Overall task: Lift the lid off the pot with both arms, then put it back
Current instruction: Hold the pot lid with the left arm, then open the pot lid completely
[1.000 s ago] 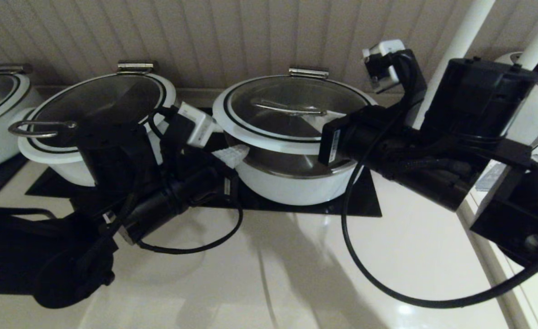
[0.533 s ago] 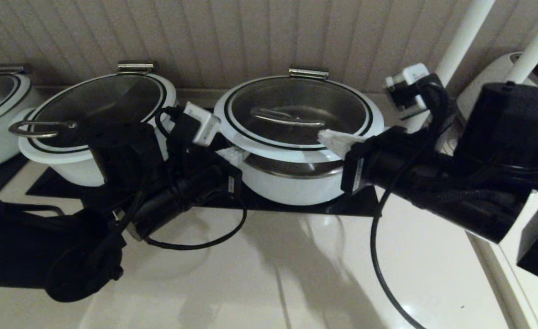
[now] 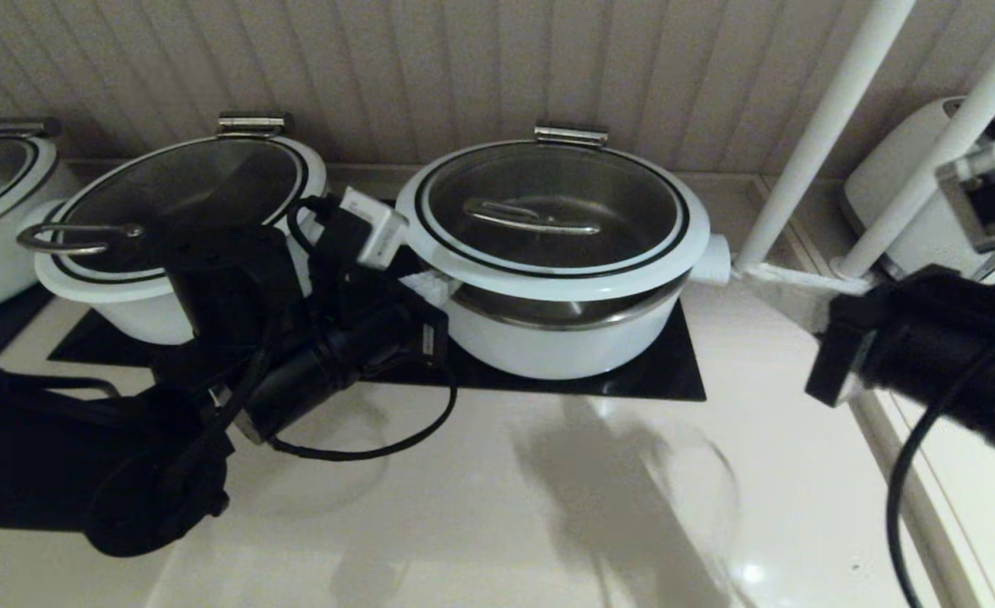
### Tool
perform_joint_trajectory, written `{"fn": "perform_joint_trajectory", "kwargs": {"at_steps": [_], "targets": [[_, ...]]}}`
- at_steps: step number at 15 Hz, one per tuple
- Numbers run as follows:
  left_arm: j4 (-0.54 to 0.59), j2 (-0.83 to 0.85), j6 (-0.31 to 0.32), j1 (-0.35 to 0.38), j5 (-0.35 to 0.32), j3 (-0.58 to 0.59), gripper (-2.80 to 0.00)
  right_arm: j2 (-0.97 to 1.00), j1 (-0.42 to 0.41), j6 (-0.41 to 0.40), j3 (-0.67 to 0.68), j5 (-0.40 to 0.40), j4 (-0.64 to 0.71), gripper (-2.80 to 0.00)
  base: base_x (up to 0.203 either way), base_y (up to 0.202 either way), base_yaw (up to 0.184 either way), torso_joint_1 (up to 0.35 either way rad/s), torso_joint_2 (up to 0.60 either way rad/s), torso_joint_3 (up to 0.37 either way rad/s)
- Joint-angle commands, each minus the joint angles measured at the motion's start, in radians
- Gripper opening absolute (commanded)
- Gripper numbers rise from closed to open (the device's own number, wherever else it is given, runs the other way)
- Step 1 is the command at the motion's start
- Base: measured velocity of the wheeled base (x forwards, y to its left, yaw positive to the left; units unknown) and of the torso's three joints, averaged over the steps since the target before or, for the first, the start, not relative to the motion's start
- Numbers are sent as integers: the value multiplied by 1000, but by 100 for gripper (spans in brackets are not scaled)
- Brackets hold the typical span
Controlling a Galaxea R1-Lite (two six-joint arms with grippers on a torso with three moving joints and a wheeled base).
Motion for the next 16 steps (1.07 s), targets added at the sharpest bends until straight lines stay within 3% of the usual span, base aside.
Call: {"fn": "perform_joint_trajectory", "kwargs": {"at_steps": [1, 4, 9, 11, 14, 16], "targets": [[-6, -2, 1, 0, -1, 0, -280, -155, -99, -1, 53, -16, 68, -280, 0, 0, 0, 0, 0, 0], [-6, 0, 4, 0, -1, 0, -280, -355, -193, -3, 202, -27, 174, -280, 0, 0, 0, 0, 0, 0], [-8, 11, 10, -2, -1, -5, -280, -827, -217, -4, 370, -37, 486, -280, 0, 0, 0, 0, 0, 0], [-8, 20, 8, -2, -1, -13, -280, -973, -222, -1, 411, -82, 613, -280, 0, 0, 0, 0, 0, 0], [-14, 40, 7, -2, -1, -28, -280, -992, -226, 1, 594, -130, 581, -280, 0, 0, 0, 0, 0, 0], [-15, 46, 7, -2, -1, -29, -280, -988, -227, -3, 637, -79, 512, -280, 0, 0, 0, 0, 0, 0]]}}
